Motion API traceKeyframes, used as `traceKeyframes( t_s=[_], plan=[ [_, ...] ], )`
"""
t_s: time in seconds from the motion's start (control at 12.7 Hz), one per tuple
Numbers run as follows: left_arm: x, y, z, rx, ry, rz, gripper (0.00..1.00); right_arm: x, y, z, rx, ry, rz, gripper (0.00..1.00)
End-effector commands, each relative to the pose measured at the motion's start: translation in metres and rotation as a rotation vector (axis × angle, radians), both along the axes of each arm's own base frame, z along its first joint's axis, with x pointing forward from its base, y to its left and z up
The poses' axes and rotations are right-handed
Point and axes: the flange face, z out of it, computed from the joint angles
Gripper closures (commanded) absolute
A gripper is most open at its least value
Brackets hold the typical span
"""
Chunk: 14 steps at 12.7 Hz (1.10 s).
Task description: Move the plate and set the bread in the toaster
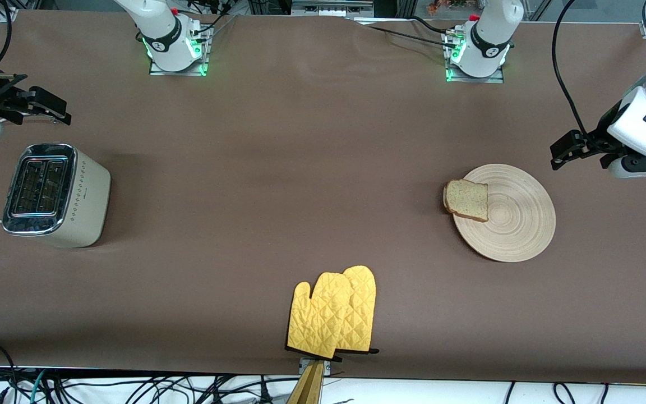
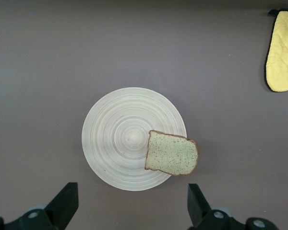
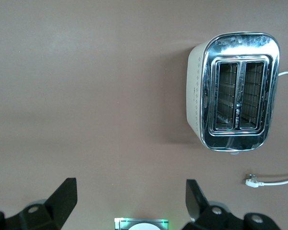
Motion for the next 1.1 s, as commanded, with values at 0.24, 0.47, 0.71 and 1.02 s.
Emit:
traceKeyframes(
  t_s=[0.24,0.47,0.71,1.02],
  plan=[
    [0.005,0.003,0.007,0.070,-0.015,-0.006,0.00,0.000,0.001,0.006,-0.006,0.002,0.008,0.00],
    [0.006,0.003,0.008,0.083,-0.021,-0.006,0.00,0.000,0.001,0.006,-0.006,0.003,0.008,0.00],
    [0.000,0.004,0.007,0.082,0.016,-0.005,0.00,0.000,0.000,0.006,-0.006,0.002,0.006,0.00],
    [-0.014,-0.002,0.006,0.088,0.110,-0.005,0.00,0.000,0.001,0.006,-0.007,0.002,0.005,0.00]
  ],
)
